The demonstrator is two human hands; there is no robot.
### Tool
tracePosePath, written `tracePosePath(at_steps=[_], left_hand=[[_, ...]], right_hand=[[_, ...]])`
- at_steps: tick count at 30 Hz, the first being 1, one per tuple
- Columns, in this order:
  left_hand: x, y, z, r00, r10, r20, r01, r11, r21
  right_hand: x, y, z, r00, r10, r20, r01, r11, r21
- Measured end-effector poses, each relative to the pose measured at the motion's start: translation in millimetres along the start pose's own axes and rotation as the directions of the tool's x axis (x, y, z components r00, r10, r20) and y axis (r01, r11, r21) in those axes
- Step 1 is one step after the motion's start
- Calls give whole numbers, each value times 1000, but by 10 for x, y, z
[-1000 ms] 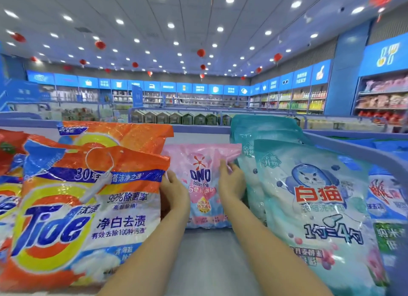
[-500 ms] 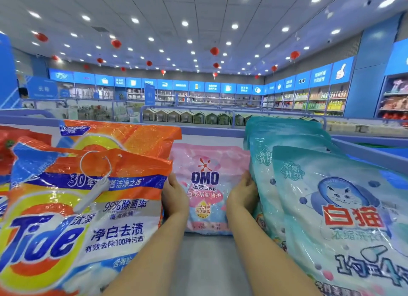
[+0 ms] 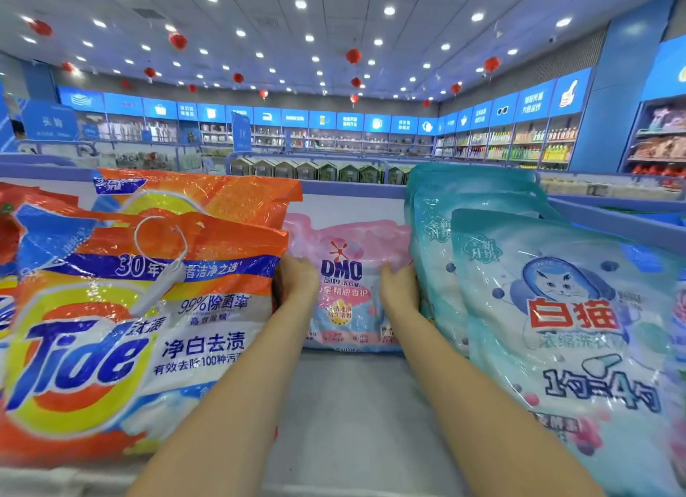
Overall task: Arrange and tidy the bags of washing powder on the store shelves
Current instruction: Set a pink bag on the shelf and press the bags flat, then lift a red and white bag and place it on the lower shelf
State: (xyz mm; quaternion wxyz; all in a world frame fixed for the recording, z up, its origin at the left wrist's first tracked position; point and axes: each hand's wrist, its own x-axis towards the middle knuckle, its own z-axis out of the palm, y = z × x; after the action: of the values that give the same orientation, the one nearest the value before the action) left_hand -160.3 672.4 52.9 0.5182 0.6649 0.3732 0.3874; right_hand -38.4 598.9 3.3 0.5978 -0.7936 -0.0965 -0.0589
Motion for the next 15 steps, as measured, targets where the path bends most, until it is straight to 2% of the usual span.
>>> tracePosePath(at_steps=[3, 7, 11, 15], left_hand=[[-108, -13, -60, 994, 105, 31, -106, 993, 45], [-269, -125, -137, 951, 277, 140, -297, 943, 148], [-549, -139, -417, 854, 352, 382, -382, 924, 4], [-891, -133, -944, 709, 505, 492, -432, 863, -263]], right_hand=[[-290, -141, -164, 996, -31, 86, 26, 998, 59], [-825, -365, -503, 959, -166, 228, 140, 982, 125], [-1383, -460, -975, 921, -362, 141, 333, 923, 196], [-1995, -341, -1684, 880, -474, 43, 448, 855, 262]])
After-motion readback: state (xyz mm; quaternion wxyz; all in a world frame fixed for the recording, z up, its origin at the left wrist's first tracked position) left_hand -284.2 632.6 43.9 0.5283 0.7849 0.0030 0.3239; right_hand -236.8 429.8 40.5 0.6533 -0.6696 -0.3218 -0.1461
